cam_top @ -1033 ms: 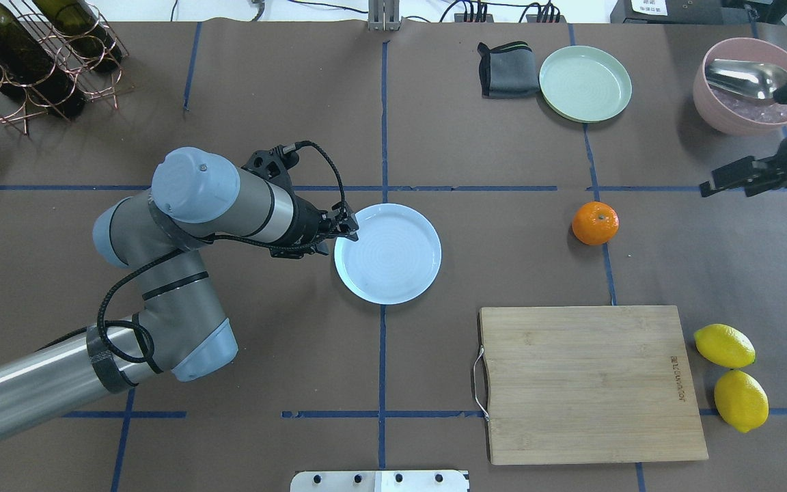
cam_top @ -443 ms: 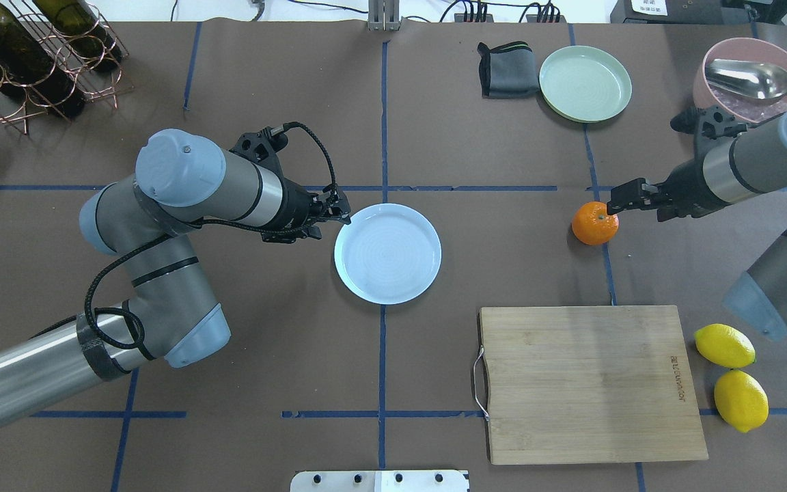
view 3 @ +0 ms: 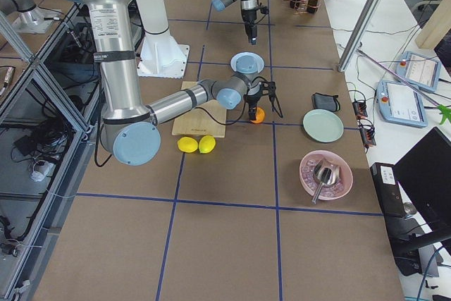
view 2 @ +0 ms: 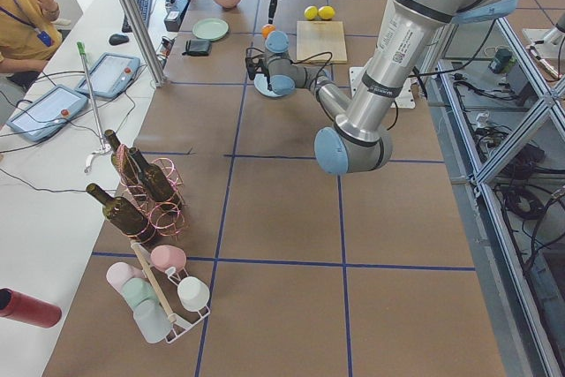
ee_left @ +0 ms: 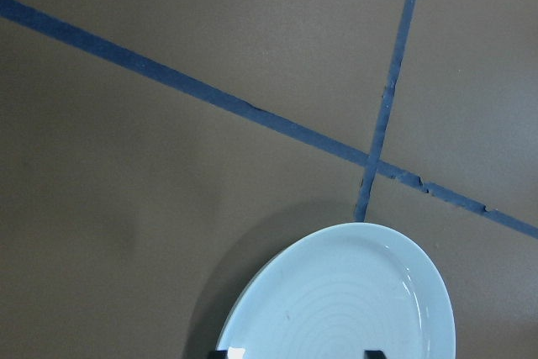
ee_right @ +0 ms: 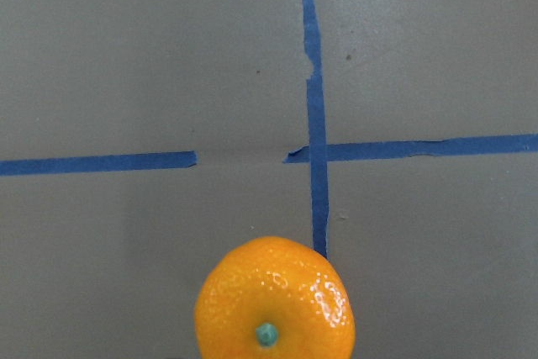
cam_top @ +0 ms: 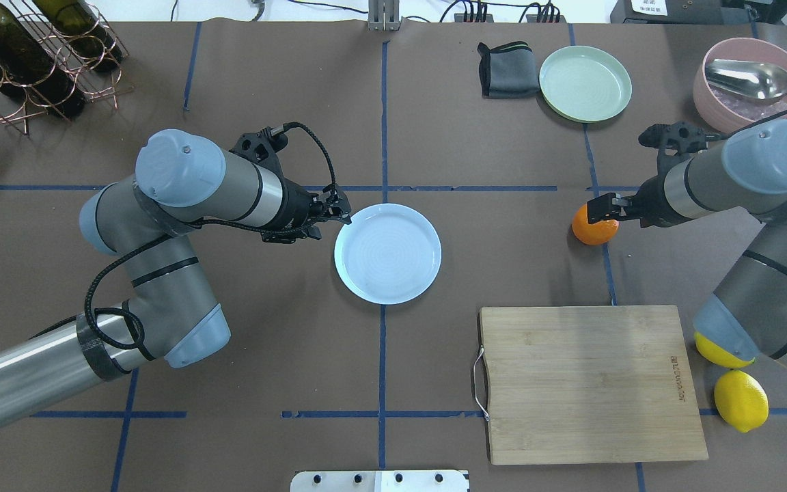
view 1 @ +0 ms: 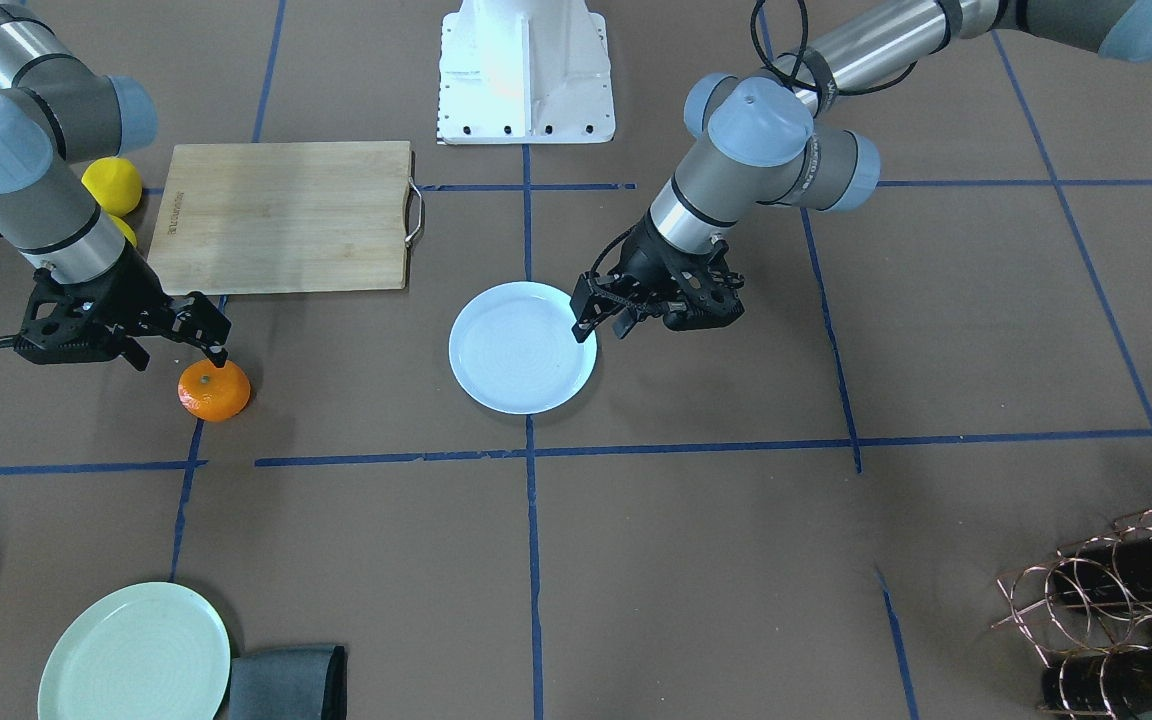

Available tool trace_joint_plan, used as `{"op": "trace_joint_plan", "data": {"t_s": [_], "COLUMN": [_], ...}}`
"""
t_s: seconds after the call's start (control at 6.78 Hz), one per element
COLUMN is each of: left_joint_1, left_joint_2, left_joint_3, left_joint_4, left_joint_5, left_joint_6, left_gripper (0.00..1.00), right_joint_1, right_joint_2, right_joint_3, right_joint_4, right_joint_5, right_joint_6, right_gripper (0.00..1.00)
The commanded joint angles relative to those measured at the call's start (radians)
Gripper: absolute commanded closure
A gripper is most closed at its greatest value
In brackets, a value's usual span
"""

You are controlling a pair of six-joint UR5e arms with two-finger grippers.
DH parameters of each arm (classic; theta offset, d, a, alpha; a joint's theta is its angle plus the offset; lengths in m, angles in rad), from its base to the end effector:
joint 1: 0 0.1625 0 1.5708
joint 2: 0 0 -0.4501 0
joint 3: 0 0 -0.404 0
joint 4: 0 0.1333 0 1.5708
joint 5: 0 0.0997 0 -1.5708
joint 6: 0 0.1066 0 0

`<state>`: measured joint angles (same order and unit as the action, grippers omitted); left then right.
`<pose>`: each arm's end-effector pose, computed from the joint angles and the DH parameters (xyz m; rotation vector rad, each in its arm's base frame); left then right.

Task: Pick orange to plate
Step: 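Close the right gripper on the tangerine and lift it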

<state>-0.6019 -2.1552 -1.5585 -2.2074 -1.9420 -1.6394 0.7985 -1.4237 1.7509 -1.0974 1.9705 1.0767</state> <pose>0.5368 -0.4835 0.2611 0.0014 1.2422 -0.3586 -0.3448 -0.4856 0.4747 0.1737 -0.8577 0.1248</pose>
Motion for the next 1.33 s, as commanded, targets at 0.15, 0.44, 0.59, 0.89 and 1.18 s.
{"op": "trace_joint_plan", "data": {"t_s": [0.15, 0.44, 0.59, 0.89, 1.18], "left_joint_1": [0.001, 0.001, 0.001, 0.001, 0.001], "left_joint_2": [0.000, 0.000, 0.000, 0.000, 0.000], "left_joint_3": [0.000, 0.000, -0.002, -0.008, -0.008], "left_joint_4": [0.000, 0.000, 0.000, 0.000, 0.000], "left_joint_5": [0.000, 0.000, 0.000, 0.000, 0.000], "left_joint_6": [-0.002, -0.003, -0.003, -0.005, -0.007], "left_gripper": [0.36, 0.35, 0.35, 0.35, 0.35], "right_joint_1": [-0.048, -0.050, -0.050, -0.058, -0.061], "right_joint_2": [0.026, 0.032, 0.032, 0.055, 0.058], "right_joint_3": [-0.030, -0.042, -0.045, -0.076, -0.096], "right_joint_4": [-0.002, -0.002, -0.002, -0.002, -0.001], "right_joint_5": [-0.065, -0.067, -0.070, -0.090, -0.094], "right_joint_6": [0.000, 0.000, 0.000, -0.001, -0.003], "right_gripper": [0.00, 0.00, 0.00, 0.00, 0.00]}}
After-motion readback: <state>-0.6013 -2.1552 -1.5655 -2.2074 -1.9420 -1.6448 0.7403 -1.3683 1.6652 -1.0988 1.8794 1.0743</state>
